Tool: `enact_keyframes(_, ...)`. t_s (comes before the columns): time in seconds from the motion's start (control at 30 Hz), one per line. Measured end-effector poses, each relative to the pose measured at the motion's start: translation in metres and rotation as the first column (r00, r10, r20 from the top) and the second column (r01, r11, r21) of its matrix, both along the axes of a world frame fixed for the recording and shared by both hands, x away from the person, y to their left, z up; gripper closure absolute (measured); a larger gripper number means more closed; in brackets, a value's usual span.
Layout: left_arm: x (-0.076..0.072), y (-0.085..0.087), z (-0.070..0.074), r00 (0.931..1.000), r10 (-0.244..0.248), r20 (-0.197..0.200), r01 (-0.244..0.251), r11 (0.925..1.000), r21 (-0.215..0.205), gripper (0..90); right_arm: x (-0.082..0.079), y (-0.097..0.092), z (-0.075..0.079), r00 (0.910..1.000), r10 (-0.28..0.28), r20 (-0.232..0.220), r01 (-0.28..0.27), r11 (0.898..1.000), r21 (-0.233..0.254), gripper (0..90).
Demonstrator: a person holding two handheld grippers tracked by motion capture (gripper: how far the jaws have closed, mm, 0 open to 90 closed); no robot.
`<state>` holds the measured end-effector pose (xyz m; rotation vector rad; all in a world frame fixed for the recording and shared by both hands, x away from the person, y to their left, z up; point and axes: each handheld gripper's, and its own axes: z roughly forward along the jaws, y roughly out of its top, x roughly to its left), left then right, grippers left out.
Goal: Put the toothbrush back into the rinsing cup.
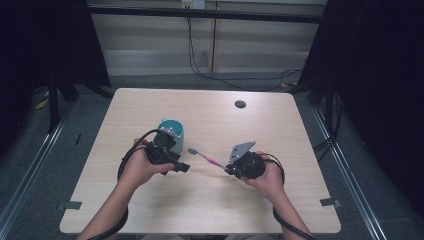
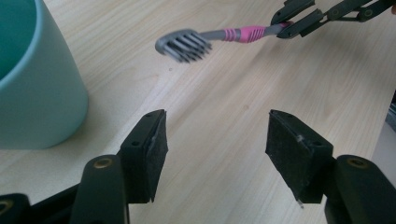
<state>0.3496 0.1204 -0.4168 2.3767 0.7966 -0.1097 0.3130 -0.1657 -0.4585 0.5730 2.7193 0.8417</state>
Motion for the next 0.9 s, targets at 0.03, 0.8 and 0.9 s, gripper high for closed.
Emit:
enact_keyframes(0.03, 0.000, 0.000, -0.001, 1.0000, 0.002, -0.001, -0.002, 1.0000, 0.000, 38.5, 0.000, 0.000, 0.001, 1.0000, -0.003, -0.001, 0.003, 1.000, 0.007, 81.5)
enact_keyframes(0.8, -0.003, -0.022, -0.012, 0.9989, 0.044, 0.017, -0.043, 0.9951, -0.089, 36.8, -0.001, -0.001, 0.009, 0.9988, -0.049, -0.006, 0.050, 0.994, 0.100, 81.5)
enact_keyframes(0.9, -0.003, -0.025, -0.012, 0.9986, 0.052, 0.012, -0.051, 0.9933, -0.104, 36.8, -0.002, 0.000, 0.010, 0.9986, -0.053, -0.010, 0.054, 0.993, 0.109, 81.5)
